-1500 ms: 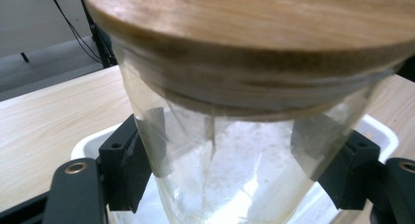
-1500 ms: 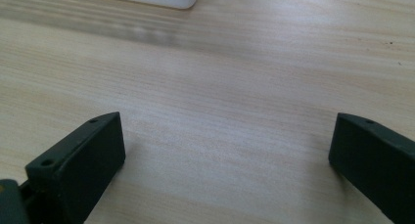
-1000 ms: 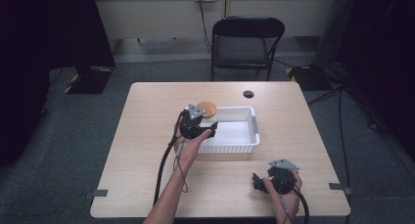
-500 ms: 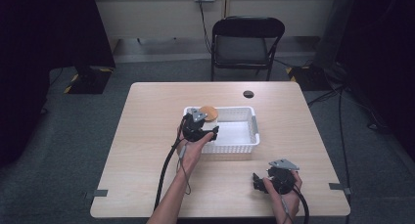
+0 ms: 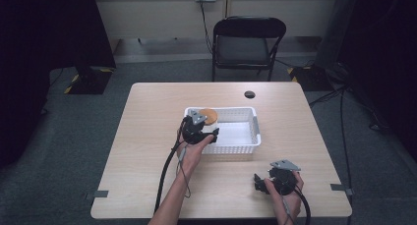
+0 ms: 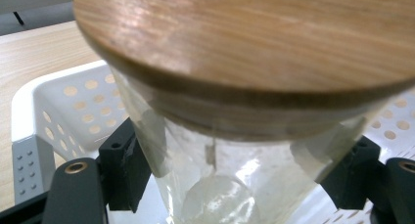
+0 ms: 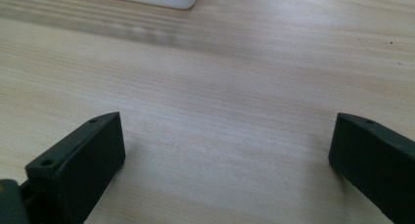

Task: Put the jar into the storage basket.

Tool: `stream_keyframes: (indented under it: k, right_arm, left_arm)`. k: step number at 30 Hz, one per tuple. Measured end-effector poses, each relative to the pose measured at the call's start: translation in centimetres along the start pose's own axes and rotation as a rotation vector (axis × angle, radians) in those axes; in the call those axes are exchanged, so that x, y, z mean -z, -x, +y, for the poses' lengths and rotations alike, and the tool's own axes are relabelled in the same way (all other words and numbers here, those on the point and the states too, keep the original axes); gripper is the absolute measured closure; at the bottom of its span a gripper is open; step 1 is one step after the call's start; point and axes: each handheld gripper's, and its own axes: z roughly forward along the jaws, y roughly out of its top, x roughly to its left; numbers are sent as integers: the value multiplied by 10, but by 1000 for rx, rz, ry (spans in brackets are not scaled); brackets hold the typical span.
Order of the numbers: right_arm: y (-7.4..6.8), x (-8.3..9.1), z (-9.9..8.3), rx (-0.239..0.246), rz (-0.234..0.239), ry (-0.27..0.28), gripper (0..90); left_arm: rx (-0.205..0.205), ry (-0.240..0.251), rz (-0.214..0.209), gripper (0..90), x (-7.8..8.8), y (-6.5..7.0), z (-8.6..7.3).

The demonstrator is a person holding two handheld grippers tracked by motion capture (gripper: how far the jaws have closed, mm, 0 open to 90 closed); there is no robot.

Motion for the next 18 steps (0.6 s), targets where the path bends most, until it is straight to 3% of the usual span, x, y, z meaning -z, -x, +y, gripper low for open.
stream_keyframes:
  k: [6,18]
  right_arm:
    - [0,0,0,0,0,0,0]
    - [0,0,0,0,0,0,0]
  left_arm:
    - [-4,1,11,253,1,2,-1]
    - [18,-4,-12,231,0,2,-1]
